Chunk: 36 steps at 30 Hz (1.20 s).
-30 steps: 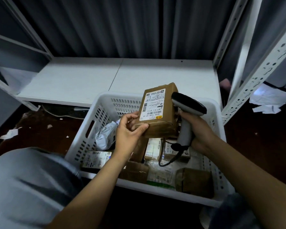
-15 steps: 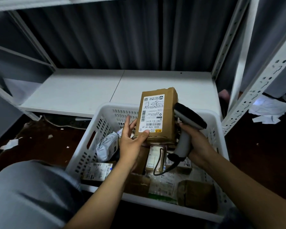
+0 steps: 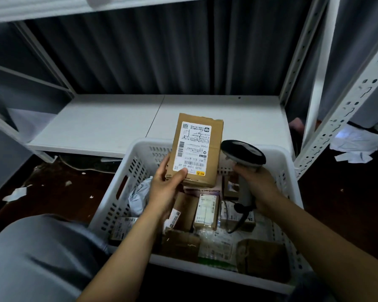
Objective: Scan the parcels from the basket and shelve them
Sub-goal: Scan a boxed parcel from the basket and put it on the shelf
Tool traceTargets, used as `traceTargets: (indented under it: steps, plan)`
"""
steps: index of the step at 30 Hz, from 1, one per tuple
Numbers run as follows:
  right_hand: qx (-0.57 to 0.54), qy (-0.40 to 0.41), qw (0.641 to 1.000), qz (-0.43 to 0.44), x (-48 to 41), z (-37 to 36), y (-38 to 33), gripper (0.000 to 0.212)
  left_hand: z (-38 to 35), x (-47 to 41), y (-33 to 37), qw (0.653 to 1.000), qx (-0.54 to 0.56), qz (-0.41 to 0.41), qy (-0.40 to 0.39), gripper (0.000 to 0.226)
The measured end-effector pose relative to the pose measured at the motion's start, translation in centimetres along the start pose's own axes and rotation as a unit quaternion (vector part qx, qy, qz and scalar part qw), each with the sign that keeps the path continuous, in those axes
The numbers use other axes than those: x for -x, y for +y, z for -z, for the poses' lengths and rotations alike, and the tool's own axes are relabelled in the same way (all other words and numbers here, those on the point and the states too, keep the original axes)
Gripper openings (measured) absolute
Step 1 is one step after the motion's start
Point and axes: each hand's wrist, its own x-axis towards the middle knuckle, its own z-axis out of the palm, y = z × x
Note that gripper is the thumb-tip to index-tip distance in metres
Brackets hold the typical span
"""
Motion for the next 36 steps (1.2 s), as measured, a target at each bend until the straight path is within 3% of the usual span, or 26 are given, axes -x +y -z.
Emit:
traceTargets:
  steps: [4,7,31,36]
  plan:
    - [0.218,-0.045,0.971,0.082,0.5,0.3,-1.2,0.018,2.1,-0.8,1.2,0.988,-0.139,-0.062,0.028,0.063]
    - [0.293,-0.080,0.947,0.102,0.8,0.1,-2.0,0.028,2.8,-1.0,1.8,0.983,-0.166,-0.078,0.032,0.068]
    - [0.355,-0.086,0.916,0.166,1.6,1.2,-5.0,0.021,4.7,-2.6,1.2,0.972,-0.220,-0.079,-0.004,0.073]
    - [0.345,-0.090,0.919,0.170,1.7,1.3,-5.0,0.011,4.6,-2.8,1.3,0.973,-0.217,-0.081,-0.008,0.075]
